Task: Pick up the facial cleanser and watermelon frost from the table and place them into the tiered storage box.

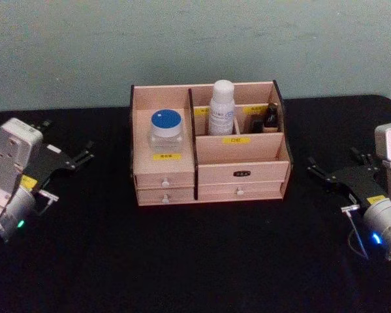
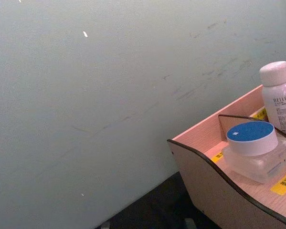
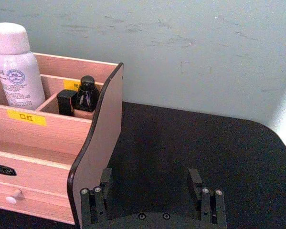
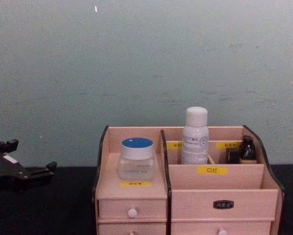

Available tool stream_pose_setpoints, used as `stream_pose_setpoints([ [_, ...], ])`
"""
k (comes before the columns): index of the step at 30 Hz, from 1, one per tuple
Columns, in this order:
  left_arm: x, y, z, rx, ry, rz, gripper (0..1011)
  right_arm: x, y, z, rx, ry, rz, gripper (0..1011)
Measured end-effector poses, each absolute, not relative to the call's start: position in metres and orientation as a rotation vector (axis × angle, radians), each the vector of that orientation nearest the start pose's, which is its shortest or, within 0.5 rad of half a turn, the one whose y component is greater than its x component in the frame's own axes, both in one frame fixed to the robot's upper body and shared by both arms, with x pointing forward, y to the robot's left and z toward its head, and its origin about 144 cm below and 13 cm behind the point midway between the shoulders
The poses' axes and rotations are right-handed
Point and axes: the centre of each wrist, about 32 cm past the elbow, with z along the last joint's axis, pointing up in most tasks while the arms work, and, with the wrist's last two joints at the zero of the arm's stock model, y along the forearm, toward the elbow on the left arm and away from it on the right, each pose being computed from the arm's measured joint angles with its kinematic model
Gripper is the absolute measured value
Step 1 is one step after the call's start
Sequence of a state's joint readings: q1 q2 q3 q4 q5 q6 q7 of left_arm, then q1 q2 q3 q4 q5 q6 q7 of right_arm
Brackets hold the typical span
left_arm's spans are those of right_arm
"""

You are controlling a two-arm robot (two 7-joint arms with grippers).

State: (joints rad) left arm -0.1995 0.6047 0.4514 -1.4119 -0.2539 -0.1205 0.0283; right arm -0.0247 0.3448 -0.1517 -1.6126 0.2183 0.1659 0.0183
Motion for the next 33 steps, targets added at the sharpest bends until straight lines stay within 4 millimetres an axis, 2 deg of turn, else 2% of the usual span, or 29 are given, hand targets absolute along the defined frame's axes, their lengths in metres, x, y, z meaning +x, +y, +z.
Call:
stream_pose_setpoints([
  [33,0.4886,0.3097,1.1398,0.304,-0.285,1.248,1001,0.4474,-0.2779,1.1463,-0.245,0.042,-1.4,1000],
])
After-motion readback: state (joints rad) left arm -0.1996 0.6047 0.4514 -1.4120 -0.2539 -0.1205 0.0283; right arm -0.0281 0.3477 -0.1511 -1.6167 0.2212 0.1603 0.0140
